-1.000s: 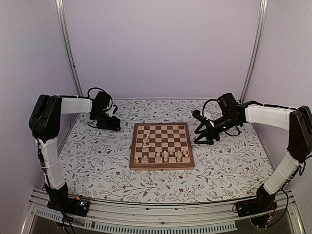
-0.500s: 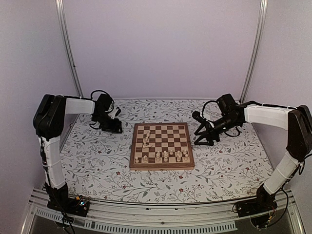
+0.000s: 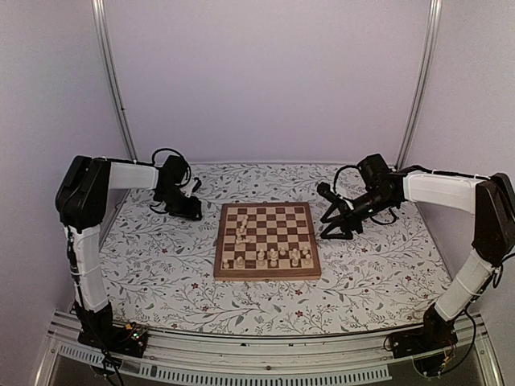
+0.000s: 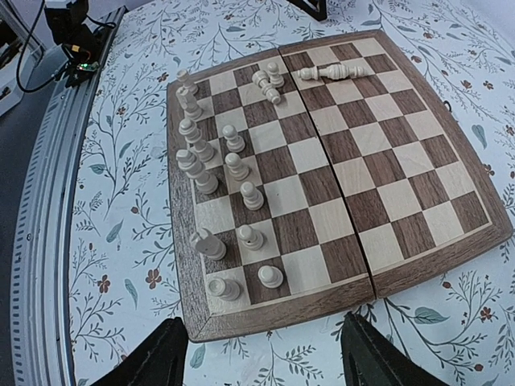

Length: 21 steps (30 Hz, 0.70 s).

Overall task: Set up the chess pieces on the board
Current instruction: Pick up the chess piece at the center of the board.

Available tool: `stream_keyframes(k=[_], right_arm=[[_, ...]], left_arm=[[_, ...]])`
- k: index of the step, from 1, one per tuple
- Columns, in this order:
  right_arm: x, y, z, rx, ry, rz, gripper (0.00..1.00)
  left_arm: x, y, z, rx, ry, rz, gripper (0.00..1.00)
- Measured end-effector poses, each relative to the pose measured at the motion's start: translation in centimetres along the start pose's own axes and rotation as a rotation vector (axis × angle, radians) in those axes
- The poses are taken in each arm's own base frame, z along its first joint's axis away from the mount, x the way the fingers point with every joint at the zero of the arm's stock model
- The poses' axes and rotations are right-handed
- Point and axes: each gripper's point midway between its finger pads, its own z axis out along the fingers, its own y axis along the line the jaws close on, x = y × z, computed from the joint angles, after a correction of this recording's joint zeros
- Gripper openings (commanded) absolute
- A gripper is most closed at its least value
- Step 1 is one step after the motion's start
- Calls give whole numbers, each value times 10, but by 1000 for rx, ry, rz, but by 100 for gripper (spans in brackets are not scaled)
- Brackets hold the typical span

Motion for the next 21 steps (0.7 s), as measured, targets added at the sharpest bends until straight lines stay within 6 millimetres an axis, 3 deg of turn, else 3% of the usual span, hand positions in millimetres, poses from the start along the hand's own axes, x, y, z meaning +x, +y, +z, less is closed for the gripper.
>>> stream_keyframes(k=[7,16,21], right_arm=[[3,0,2,-7,6,9,68],[2,1,2,-18,6,16,67],[4,-1,7,-32,12,26,66]], left_arm=[[3,-10,-1,19,11,15,55],[37,-49,-10,44,111,85,57],[40,-46,-12,6,121,95,58]])
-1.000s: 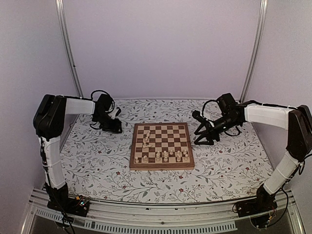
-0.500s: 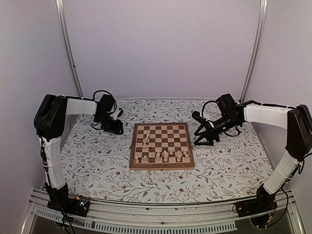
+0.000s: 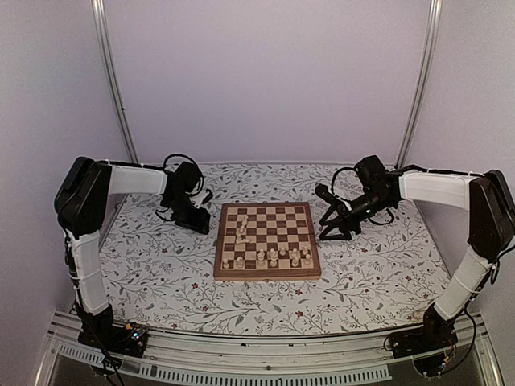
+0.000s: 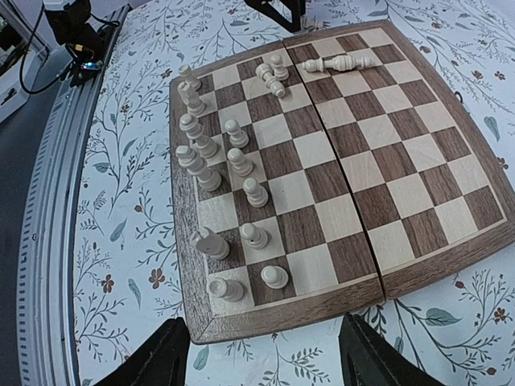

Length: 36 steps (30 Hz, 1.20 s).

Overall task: Set up the chess pieces on the board
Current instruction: Pick up the chess piece at the center of the board.

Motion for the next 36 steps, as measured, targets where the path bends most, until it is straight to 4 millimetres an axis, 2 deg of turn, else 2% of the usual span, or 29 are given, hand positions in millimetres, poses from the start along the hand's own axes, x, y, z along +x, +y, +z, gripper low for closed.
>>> stream_keyframes(k=[7,21,31,36], right_arm=[[1,1,1,-6,3,7,66],[1,2,1,-10,4,10,66],[2,2,1,-13,7,14,66],[2,2,0,-14,8,16,66]], left_arm=[[-3,1,2,-13,-12,-17,56],[-30,-12,9,54,-69,-107,54],[-48,-14,16,69,-95,-215,44],[-45,-13,16,47,-90,-244,41]])
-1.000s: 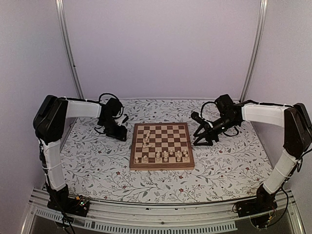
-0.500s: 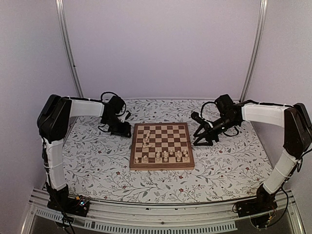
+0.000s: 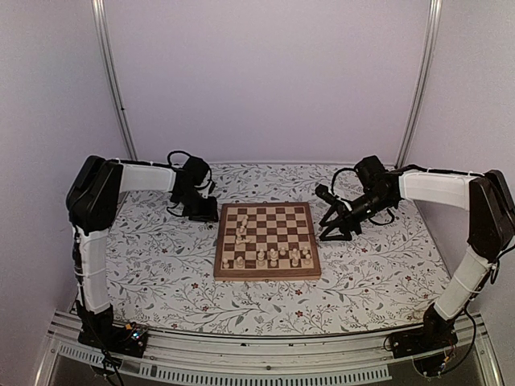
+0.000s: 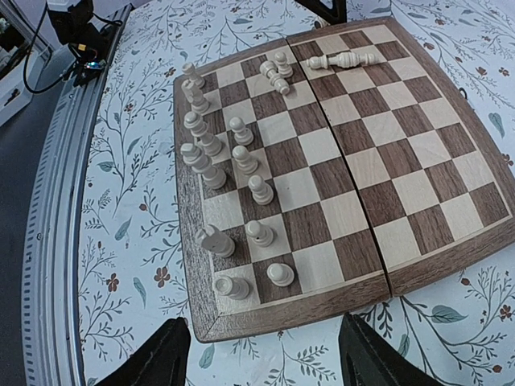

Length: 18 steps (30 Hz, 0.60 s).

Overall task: Set up the chess pieces on the board
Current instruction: Pick up the chess piece at the center of the board.

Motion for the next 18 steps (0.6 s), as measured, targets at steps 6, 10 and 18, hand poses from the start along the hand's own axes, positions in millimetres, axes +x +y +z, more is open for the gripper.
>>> stream_keyframes(k=[6,10,18], right_arm=[[1,0,1,-4,3,4,66],[3,-1,3,-7,7,10,66],[3,-2,3,-8,7,10,65]], left_arm=[[19,4,-7,-44,23,-33,41],[24,6,-9,-70,34,-43,39],[25,7,-9,-83,37,-48,35]])
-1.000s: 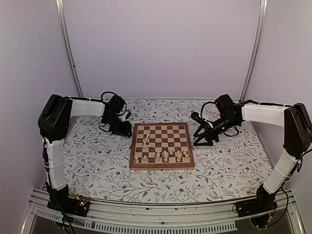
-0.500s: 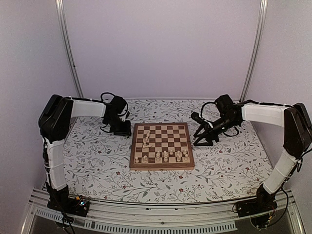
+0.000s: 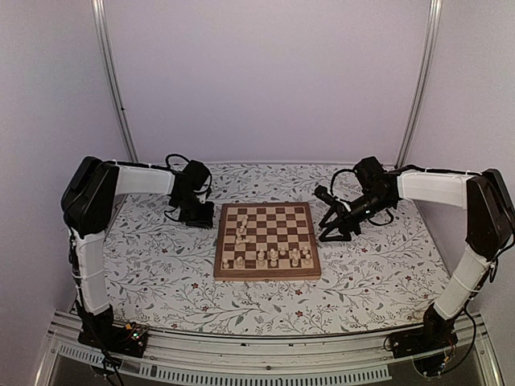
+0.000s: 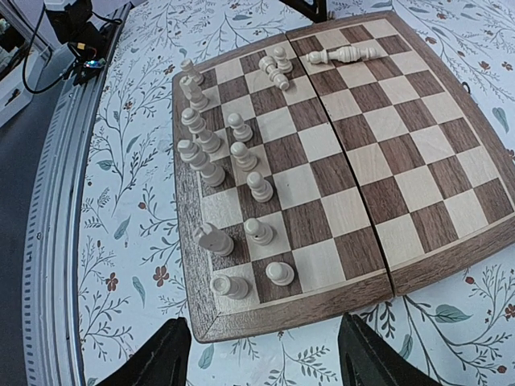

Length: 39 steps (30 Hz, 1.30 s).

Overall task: Set up the chess pieces on the board
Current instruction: Pick up the chess piece at the center of the board, then place the chess piece on the chessboard.

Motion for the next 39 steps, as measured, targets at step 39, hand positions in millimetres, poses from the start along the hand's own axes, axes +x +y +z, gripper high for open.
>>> stream_keyframes(k=[39], right_arm=[[-101,0,-34,72,-197,-92,63]], left_arm=[[-3,-26,-87,116,-190,194,8]])
